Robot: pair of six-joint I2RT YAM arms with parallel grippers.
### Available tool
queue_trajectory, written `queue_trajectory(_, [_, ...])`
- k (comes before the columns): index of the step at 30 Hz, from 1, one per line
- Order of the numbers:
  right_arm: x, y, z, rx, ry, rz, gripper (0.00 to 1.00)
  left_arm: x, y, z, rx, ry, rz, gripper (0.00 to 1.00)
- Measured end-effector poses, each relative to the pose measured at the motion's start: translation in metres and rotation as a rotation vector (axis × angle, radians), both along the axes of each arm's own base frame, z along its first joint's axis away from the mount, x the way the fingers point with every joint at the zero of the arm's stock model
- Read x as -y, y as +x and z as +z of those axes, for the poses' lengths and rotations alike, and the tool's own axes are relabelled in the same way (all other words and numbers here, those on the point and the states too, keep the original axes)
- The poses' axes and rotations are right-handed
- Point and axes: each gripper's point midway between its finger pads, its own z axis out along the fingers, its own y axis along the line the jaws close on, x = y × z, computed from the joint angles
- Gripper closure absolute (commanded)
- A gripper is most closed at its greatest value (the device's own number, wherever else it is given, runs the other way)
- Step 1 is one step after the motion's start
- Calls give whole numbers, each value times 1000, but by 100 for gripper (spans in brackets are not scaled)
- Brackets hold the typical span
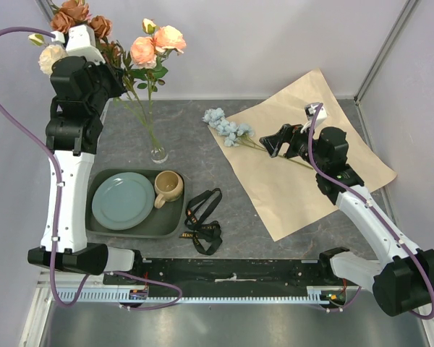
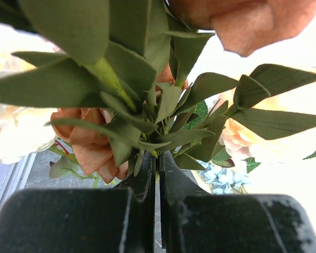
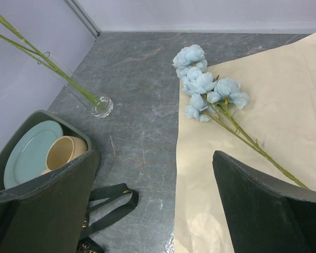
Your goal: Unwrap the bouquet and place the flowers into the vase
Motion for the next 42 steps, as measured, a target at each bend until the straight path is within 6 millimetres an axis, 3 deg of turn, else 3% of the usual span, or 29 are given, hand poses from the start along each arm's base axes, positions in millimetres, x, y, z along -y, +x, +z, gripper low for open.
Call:
queue_trajectory(19, [-1, 2, -4, -12, -3, 1, 2, 3, 20, -41, -45, -4, -9, 98])
queue_trajectory(30, [-1, 3, -8, -24, -3, 2, 2, 4, 21, -53, -37, -4, -13, 98])
queue_trajectory(42, [-3, 8, -25, -77, -11, 0, 2, 0, 30, -90, -77, 1, 9, 98])
